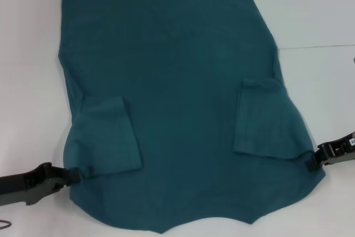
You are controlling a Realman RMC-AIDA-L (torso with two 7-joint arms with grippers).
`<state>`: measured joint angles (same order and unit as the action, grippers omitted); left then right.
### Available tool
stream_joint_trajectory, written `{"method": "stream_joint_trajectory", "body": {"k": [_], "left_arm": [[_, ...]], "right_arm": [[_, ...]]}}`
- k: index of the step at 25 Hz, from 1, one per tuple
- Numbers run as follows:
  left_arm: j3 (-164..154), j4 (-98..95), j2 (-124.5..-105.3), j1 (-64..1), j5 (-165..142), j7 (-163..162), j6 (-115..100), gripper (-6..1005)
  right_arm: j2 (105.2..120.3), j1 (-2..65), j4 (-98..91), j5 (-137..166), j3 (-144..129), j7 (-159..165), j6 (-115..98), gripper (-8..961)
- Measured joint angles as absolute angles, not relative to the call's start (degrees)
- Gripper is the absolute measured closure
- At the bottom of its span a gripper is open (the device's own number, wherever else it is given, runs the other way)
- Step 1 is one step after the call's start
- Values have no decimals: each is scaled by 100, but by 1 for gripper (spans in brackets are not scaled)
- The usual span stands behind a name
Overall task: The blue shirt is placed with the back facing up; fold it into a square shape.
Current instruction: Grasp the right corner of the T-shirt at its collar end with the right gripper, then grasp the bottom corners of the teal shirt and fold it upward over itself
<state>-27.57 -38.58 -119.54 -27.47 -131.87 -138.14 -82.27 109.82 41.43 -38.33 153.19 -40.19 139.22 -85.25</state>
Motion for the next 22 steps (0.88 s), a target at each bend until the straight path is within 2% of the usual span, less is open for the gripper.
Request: {"method": "stream_joint_trajectory", "body": {"k": [5,22], "left_arm": [[-2785,-3980,-11892,-2751,-13228,-13730,-8563,979],[-2796,-4640,-11910,-2418,-13830,-13720,-9743,979]], "right_arm": [[10980,4037,-4081,15307,-3995,13914,-8751,921],[10908,3625,-4461,15290,-3837,13642,-9913,915]]}}
